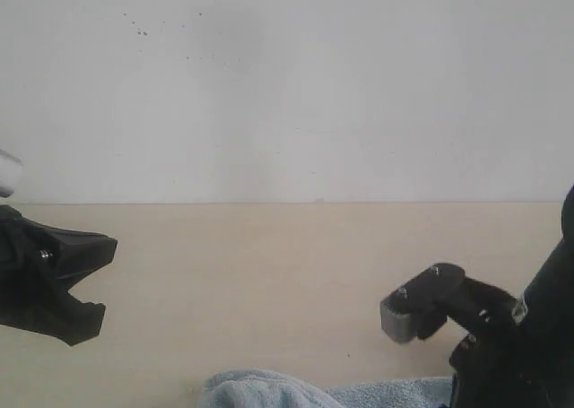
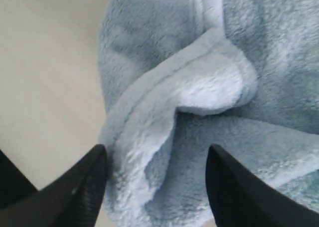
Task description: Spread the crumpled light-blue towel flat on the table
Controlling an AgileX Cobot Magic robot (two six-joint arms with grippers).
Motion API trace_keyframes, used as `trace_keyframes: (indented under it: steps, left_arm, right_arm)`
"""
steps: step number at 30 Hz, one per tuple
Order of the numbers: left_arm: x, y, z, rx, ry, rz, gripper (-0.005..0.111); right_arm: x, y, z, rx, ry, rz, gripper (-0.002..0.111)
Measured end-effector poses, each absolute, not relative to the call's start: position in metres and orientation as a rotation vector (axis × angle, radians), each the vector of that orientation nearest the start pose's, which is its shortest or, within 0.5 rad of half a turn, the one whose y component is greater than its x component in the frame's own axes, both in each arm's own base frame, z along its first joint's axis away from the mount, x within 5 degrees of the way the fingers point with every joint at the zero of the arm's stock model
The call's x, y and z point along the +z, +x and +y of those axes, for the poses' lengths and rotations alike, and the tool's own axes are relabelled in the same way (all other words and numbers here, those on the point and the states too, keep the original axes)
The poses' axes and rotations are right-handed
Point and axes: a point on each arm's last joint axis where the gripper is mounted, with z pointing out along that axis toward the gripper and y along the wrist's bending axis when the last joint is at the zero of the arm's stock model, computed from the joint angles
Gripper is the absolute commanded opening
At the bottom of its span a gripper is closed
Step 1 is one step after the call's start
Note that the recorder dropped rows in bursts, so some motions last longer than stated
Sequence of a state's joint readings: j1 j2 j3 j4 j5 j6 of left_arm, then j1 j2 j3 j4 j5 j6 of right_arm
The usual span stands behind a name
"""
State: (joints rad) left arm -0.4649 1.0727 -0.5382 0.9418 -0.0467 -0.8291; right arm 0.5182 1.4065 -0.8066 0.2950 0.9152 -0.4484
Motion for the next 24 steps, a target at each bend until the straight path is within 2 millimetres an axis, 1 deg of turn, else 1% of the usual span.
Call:
trace_keyframes:
  steps: [4,7,9,12,14,17,19,20,21,22,24]
  left_arm:
    - [0.266,0.192,-0.1,-0.276,0.573,1.909,0.004]
    - [0.266,0.192,-0.101,-0.288,0.575,1.902,0.004]
    - [0.265,0.192,-0.102,-0.296,0.58,1.902,0.004]
    - [0.261,0.195,-0.103,-0.296,0.584,1.921,0.004]
    - [0.259,0.196,-0.104,-0.295,0.586,1.93,0.004]
    - [0.258,0.196,-0.104,-0.295,0.587,1.931,0.004]
    - [0.258,0.196,-0.104,-0.295,0.587,1.931,0.004]
    - [0.258,0.196,-0.104,-0.295,0.587,1.931,0.004]
    - [0.258,0.196,-0.104,-0.295,0.587,1.931,0.004]
    - [0.258,0.196,-0.104,-0.295,0.587,1.931,0.004]
    - [0.258,0.196,-0.104,-0.295,0.587,1.931,0.004]
  right_arm:
    - [0.234,0.21,0.137,0.302,-1.023,2.728,0.057]
    - [0.237,0.221,0.14,0.28,-0.941,2.69,0.057]
    - [0.227,0.226,0.143,0.275,-0.916,2.729,0.057]
    - [0.2,0.231,0.146,0.253,-0.909,2.873,0.057]
    - [0.181,0.231,0.147,0.232,-0.913,2.995,0.057]
    - [0.16,0.23,0.147,0.213,-0.917,3.124,0.057]
    - [0.15,0.23,0.149,0.218,-0.914,3.177,0.056]
    - [0.147,0.23,0.149,0.227,-0.921,3.187,0.055]
    - [0.144,0.231,0.15,0.235,-0.93,3.185,0.05]
    - [0.142,0.232,0.151,0.248,-0.945,3.174,0.043]
    - [0.141,0.233,0.154,0.284,-0.965,3.149,0.023]
